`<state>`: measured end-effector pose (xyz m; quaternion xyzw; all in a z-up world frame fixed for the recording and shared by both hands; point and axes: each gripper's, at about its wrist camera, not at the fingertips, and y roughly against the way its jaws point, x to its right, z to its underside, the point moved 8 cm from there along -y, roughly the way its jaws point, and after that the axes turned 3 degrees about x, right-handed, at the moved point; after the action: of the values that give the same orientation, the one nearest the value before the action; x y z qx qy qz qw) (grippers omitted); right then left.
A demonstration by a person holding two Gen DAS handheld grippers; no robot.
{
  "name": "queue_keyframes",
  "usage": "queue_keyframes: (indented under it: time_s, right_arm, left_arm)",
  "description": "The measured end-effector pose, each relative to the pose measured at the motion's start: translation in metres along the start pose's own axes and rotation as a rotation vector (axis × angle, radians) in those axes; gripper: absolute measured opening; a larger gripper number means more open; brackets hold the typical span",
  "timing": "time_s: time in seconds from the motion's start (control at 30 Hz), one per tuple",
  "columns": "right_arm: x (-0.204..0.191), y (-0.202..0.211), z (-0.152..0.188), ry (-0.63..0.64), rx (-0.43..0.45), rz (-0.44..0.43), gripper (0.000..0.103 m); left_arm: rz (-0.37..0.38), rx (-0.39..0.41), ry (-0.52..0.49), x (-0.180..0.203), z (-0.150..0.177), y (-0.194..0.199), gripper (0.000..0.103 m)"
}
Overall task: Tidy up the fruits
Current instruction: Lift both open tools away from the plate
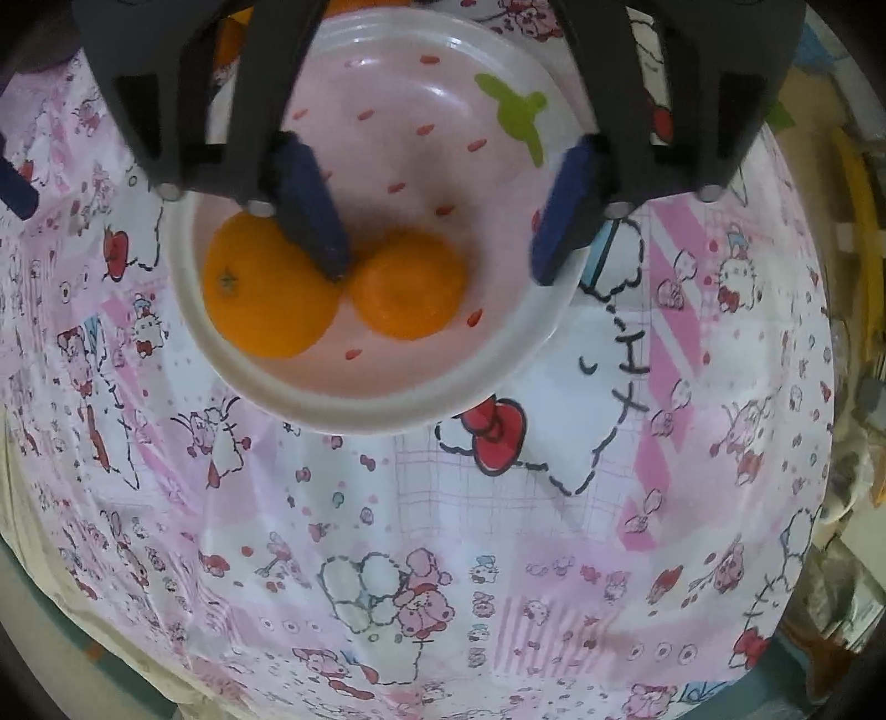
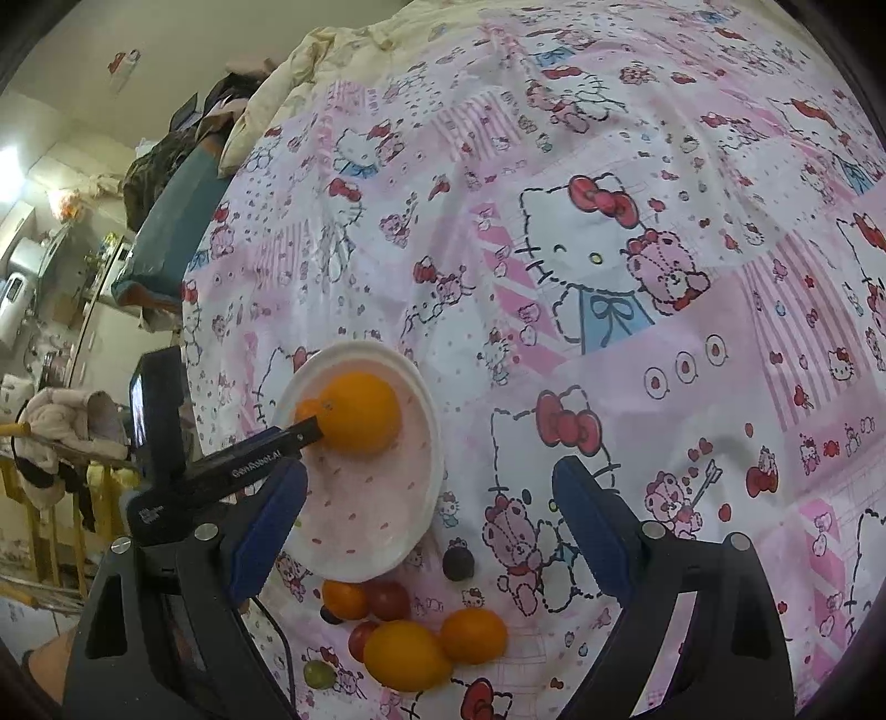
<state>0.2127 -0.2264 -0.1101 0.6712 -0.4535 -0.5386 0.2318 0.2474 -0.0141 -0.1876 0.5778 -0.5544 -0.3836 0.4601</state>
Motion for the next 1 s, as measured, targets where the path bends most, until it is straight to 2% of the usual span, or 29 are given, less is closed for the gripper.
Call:
queue_keyframes:
  time_s: [0.1, 0.27, 0.53, 0.73, 0.8, 0.87, 1.0]
  right_arm:
    - [-0.003, 0.003, 0.0, 0.021, 0.007, -0.004, 0.092]
    - [-0.003, 0.01, 0.002, 0.039, 0.019, 0.003, 0.092]
    - [-0.005, 0.025, 0.009, 0.074, 0.067, 0.018, 0.092]
    - [0.001, 0.021, 0.034, 0.109, 0.026, 0.055, 0.092]
    - [0.004, 0.018, 0.043, 0.104, 0.01, 0.07, 0.092]
    - [0.005, 0.014, 0.051, 0.11, -0.008, 0.078, 0.092]
    - [0.006, 0.013, 0.063, 0.124, -0.012, 0.088, 0.092]
  left_arm:
    - [0.004, 0.028, 0.001, -0.004, 0.001, 0.012, 0.085]
    - [0.013, 0.059, 0.008, -0.012, 0.002, 0.035, 0.085]
    - [0.011, 0.161, -0.009, -0.02, 0.012, 0.086, 0.085]
    - [0.031, 0.246, 0.009, -0.023, 0.032, 0.118, 0.085]
    - [0.009, 0.306, 0.002, -0.027, 0.04, 0.13, 0.085]
    - [-0.014, 0.334, -0.013, -0.029, 0.049, 0.137, 0.085]
    - [0.008, 0.315, 0.014, -0.035, 0.064, 0.141, 0.085]
